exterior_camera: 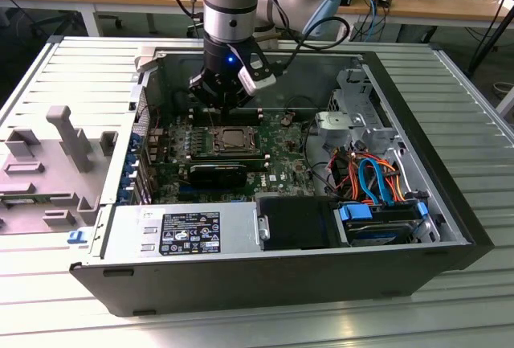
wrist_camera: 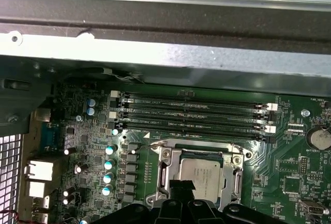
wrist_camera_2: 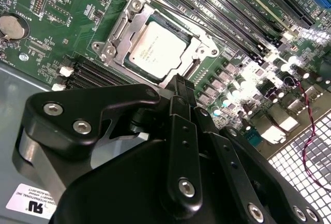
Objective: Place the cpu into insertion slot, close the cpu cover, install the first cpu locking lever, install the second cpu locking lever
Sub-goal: 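Install the first cpu locking lever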
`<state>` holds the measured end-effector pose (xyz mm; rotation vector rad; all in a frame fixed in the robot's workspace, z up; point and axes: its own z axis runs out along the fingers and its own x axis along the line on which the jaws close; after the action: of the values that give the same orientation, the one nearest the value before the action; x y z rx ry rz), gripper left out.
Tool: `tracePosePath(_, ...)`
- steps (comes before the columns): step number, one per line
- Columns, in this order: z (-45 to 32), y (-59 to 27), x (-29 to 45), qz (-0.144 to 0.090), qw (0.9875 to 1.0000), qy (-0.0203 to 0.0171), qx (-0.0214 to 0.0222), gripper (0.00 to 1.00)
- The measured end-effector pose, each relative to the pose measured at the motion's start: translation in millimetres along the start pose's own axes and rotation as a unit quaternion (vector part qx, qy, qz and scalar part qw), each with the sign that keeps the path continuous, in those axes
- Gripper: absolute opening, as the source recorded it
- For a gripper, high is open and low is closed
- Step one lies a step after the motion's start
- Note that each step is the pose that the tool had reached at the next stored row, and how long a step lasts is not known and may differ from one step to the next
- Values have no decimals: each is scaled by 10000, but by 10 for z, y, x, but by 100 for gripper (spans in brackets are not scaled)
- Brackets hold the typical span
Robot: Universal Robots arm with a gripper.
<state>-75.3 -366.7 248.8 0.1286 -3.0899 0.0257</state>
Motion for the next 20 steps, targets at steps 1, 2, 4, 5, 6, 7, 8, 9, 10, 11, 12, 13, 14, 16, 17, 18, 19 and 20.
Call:
tracePosePath(1, 0, 0, 3, 0, 10000, 0, 0, 11)
tracePosePath(2, 0, 1, 7, 1, 10000, 0, 0, 11)
tracePosePath(4, 1, 1, 12, 1, 10000, 0, 0, 11)
tracePosePath(5, 1, 1, 17, 0, 10000, 0, 0, 11)
tracePosePath(6, 1, 2, 25, 0, 10000, 0, 0, 11)
tracePosePath(7, 2, 3, 30, 1, 10000, 0, 0, 11)
tracePosePath(8, 2, 3, 34, 1, 10000, 0, 0, 11)
tracePosePath(9, 2, 3, 38, 1, 10000, 0, 0, 11)
tracePosePath(10, 2, 3, 38, 0, 10000, 0, 0, 11)
tracePosePath(11, 1, 3, 38, 0, 10000, 0, 0, 11)
tracePosePath(12, -1, 3, 39, 0, 10000, 0, -1, 11)
tracePosePath(13, -5, 2, 40, 0, 10000, 1, -1, 11)
tracePosePath(14, -11, 3, 40, 0, 10000, 0, -6, 11)
tracePosePath(16, -20, 3, 41, 1, 10000, -1, -14, 11)
tracePosePath(17, -27, 3, 41, 0, 10000, -1, -16, 11)
tracePosePath(18, -31, 3, 41, 0, 10000, -2, -19, 11)
tracePosePath(19, -33, 3, 41, 0, 10000, -3, -24, 11)
tracePosePath(20, -34, 3, 41, -1, 10000, -3, -26, 11)
